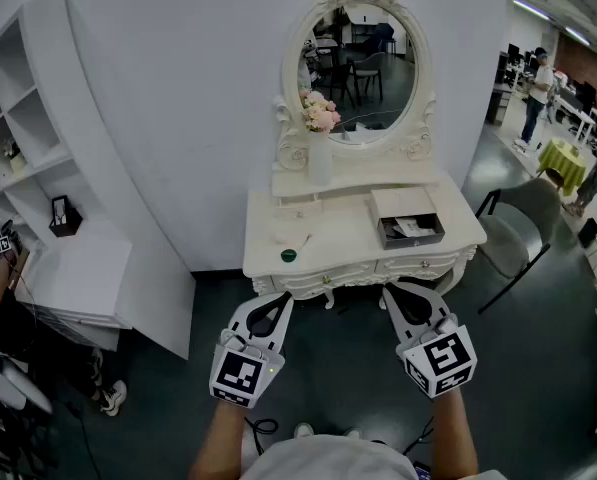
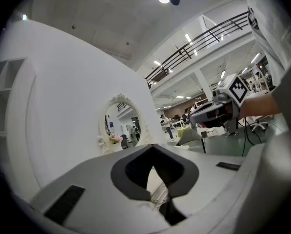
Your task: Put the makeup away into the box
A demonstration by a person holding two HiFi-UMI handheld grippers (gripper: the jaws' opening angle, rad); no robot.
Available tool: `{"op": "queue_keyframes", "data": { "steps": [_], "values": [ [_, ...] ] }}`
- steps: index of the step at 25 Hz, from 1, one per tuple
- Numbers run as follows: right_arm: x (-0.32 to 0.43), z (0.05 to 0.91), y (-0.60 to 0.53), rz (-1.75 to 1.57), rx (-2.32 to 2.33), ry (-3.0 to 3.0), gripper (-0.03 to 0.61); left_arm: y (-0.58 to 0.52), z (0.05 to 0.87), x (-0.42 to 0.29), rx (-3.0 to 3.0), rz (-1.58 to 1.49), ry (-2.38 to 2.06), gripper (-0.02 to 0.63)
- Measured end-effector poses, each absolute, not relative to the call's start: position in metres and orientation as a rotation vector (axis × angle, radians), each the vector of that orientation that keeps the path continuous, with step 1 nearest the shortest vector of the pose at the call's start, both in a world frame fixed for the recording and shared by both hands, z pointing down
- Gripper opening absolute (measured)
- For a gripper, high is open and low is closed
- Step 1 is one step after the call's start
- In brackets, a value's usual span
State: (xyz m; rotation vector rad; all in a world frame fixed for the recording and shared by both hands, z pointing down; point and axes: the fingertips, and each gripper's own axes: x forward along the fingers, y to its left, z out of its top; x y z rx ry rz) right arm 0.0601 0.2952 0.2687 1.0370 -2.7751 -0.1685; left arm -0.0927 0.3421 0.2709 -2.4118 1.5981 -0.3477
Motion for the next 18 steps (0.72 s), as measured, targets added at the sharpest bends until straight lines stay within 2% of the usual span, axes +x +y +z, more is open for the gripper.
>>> {"op": "queue_keyframes", "data": {
  "steps": [11,18],
  "values": [
    [0.068,0.28,0.295,-0.161,1.008,-2.789,-0.008,0.345,0.292,-0.085,-2.43,-0.368,1.669,-0.006],
    [0.078,0.289,0.295,-0.046,0.937,-2.861,-0.007,0.358,0.306,-0.075,-2.414,-0.418,1.762,-0.006]
  ]
}}
